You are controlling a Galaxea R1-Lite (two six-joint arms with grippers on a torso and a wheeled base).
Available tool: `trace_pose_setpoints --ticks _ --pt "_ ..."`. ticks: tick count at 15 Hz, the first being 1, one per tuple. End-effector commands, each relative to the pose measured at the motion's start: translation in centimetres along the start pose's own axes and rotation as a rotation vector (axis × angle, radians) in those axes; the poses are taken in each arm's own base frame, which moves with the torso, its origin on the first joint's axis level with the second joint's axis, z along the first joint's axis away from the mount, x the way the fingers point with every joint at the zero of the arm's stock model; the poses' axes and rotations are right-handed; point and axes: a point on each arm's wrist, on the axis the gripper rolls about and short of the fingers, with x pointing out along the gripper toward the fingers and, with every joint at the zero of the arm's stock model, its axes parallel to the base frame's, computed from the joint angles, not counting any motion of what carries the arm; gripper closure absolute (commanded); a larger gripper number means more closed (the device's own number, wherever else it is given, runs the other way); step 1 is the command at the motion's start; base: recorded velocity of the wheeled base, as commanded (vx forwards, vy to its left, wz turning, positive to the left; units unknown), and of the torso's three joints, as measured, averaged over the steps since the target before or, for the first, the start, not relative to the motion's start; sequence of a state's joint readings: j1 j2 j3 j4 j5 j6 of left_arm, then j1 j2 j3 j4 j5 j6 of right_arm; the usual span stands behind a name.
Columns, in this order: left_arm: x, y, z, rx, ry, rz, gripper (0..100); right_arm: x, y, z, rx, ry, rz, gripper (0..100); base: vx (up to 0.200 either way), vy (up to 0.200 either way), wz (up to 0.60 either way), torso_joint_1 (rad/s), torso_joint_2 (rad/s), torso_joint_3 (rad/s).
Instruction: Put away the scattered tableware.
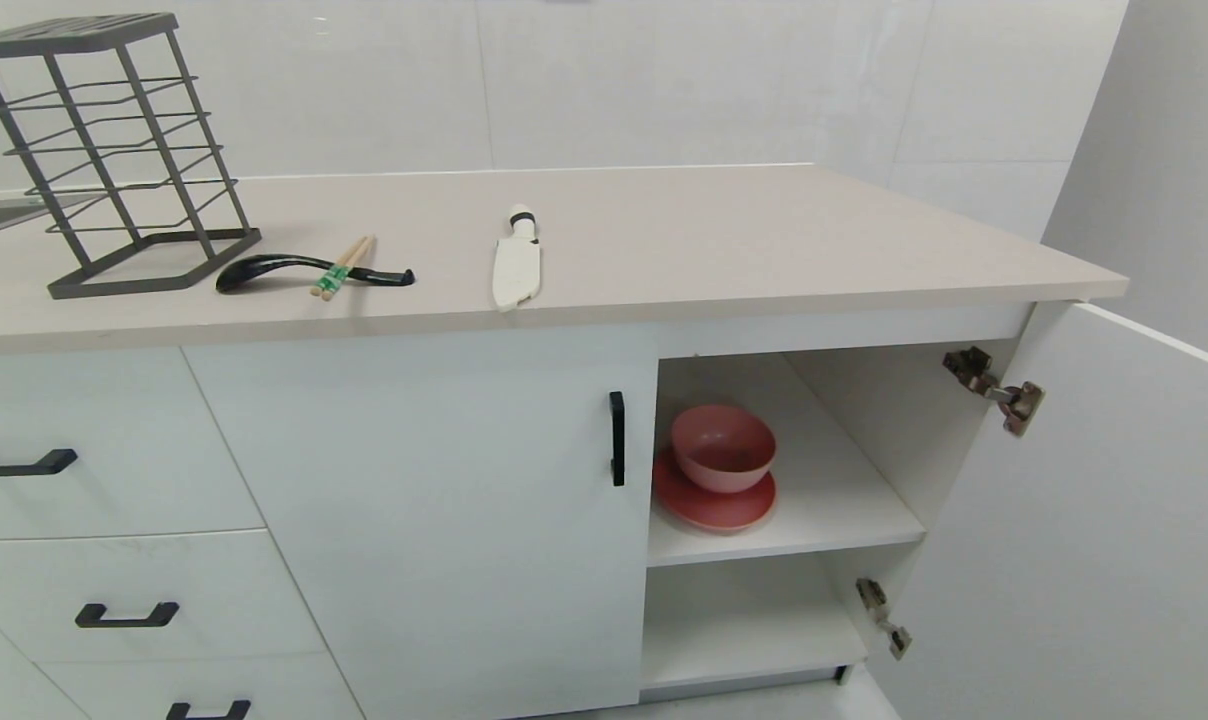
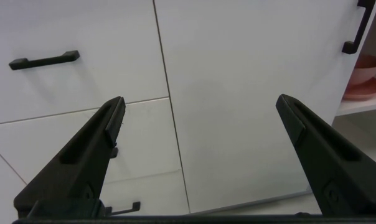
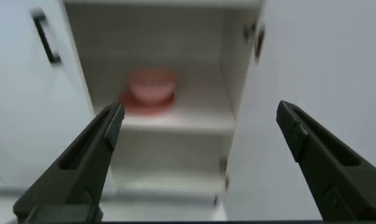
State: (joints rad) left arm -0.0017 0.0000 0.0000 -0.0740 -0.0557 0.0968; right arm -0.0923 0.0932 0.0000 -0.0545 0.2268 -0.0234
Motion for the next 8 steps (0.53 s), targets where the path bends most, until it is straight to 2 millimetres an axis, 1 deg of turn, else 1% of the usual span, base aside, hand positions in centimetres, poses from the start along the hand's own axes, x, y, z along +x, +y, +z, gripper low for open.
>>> trace_pose_setpoints --ticks 1,2,3,4,5,8 --pt "0.01 0.01 0.00 -0.029 0.002 0.004 0 0.02 -0.02 0.03 -0.043 0.000 -0.009 0 0.000 0.000 0.00 0.000 0.00 0.000" --pt "0.01 -0.01 -0.03 -0.059 0.005 -0.003 0 0.00 0.02 0.02 -0.146 -0.003 0.013 0 0.000 0.000 0.00 0.000 0.00 0.000" --pt "0.01 -0.02 -0.06 -0.090 0.008 -0.006 0 0.01 0.16 0.03 -0.193 -0.009 0.074 0 0.000 0.000 0.00 0.000 0.00 0.000" --pt "0.01 -0.05 -0.08 -0.137 0.009 -0.021 0 -0.04 0.48 0.04 -0.198 -0.027 0.214 0 0.000 0.000 0.00 0.000 0.00 0.000" --pt "0.01 -0.11 -0.05 -0.160 0.007 -0.047 0 -0.03 0.45 0.04 -0.182 -0.023 0.199 0 0.000 0.000 0.00 0.000 0.00 0.000" --pt "0.01 -0.12 -0.05 -0.159 0.007 -0.052 0 -0.02 0.40 0.05 -0.181 -0.022 0.176 0 0.000 0.000 0.00 0.000 0.00 0.000"
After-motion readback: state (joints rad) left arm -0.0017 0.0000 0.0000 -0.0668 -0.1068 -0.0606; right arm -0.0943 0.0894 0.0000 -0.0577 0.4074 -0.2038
